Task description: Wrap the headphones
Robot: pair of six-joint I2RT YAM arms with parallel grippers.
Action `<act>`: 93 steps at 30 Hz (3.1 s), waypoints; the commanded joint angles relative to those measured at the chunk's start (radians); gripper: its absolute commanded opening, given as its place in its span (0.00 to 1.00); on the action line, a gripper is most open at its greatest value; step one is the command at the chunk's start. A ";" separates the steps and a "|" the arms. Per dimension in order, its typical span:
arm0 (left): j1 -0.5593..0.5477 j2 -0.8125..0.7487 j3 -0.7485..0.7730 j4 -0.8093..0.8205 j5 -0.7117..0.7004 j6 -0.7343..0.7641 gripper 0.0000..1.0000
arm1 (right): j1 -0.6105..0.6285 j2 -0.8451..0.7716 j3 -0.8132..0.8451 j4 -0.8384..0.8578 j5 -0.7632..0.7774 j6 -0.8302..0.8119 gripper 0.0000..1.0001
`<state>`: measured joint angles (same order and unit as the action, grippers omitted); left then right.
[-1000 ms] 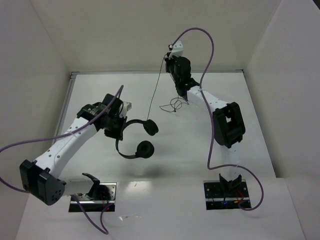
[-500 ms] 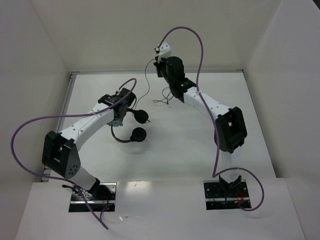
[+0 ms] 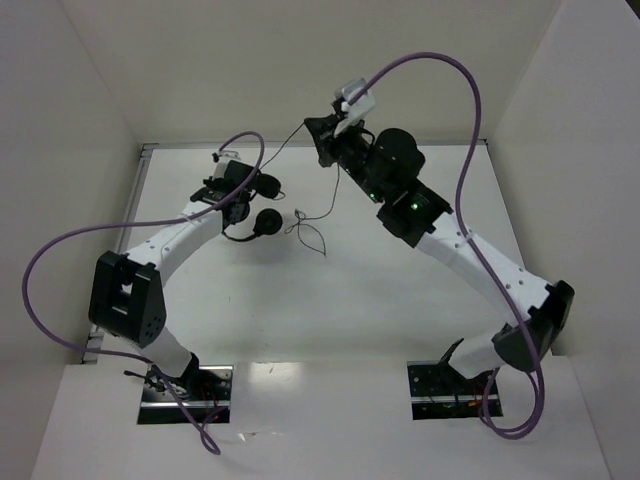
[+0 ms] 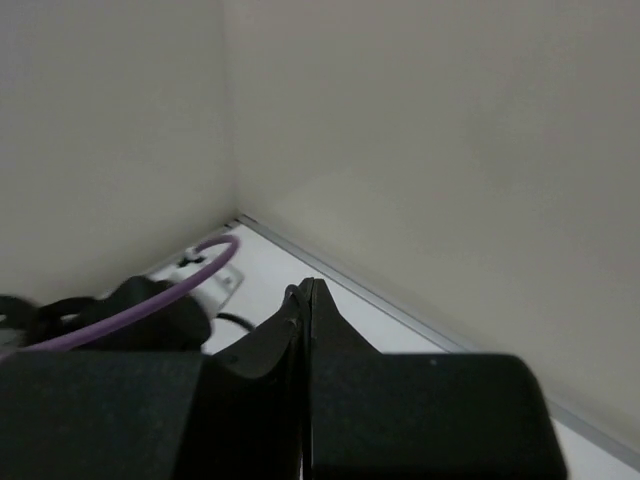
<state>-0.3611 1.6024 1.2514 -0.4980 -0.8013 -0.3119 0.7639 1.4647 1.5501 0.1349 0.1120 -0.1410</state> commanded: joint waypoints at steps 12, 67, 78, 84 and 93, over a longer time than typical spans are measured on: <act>0.068 0.192 0.433 0.256 0.112 -0.070 0.00 | 0.023 -0.241 -0.465 0.167 -0.362 0.473 0.01; 0.077 -0.360 0.596 -0.089 1.168 -0.156 0.00 | -0.166 0.238 -0.644 0.551 0.221 0.189 0.01; 0.053 -0.486 0.339 -0.299 1.174 0.003 0.00 | -0.196 0.399 -0.237 0.516 0.232 0.021 0.01; -0.024 -0.486 0.270 -0.395 0.993 0.106 0.00 | -0.215 0.468 0.034 0.411 0.210 -0.080 0.01; -0.147 -0.335 0.197 -0.491 0.598 0.148 0.00 | -0.215 0.490 0.234 0.279 0.109 -0.176 0.01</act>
<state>-0.5014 1.2304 1.4582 -0.9768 -0.0467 -0.1864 0.5556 1.9465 1.7309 0.4374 0.2504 -0.2562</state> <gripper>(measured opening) 0.060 0.015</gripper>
